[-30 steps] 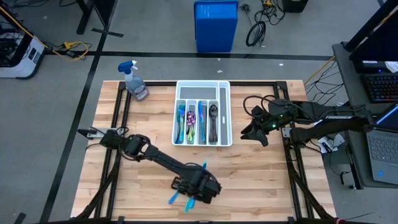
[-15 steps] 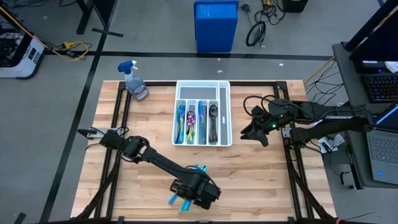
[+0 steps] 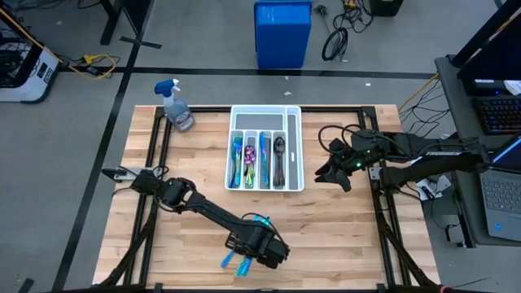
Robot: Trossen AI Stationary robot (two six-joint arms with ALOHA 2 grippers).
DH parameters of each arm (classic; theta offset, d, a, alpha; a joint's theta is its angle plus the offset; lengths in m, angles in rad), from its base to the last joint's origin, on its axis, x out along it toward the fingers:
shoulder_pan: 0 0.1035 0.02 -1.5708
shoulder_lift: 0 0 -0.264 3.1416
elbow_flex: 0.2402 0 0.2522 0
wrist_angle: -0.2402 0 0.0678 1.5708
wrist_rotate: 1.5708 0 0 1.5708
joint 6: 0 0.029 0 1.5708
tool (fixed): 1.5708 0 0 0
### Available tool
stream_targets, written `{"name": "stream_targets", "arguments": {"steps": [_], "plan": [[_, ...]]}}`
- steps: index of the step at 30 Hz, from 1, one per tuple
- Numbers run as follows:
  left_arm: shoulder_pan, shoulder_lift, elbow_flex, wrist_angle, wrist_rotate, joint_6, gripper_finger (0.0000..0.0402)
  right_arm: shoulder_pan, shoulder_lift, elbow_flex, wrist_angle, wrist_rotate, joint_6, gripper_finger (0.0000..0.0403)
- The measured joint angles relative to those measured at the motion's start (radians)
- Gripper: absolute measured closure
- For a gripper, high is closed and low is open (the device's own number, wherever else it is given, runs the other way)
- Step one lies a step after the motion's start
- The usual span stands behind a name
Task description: Sort silverware
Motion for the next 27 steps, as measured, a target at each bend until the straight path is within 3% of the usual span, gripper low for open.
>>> {"name": "stream_targets", "arguments": {"steps": [13,27], "plan": [[-0.003,0.035,0.002,0.018,0.009,0.002,0.0204,0.0,0.0,0.0,0.0,0.0,0.0,0.0261],[-0.002,0.037,0.002,0.01,0.028,0.085,0.0359,0.0,0.0,0.0,0.0,0.0,-0.003,0.0261]]}}
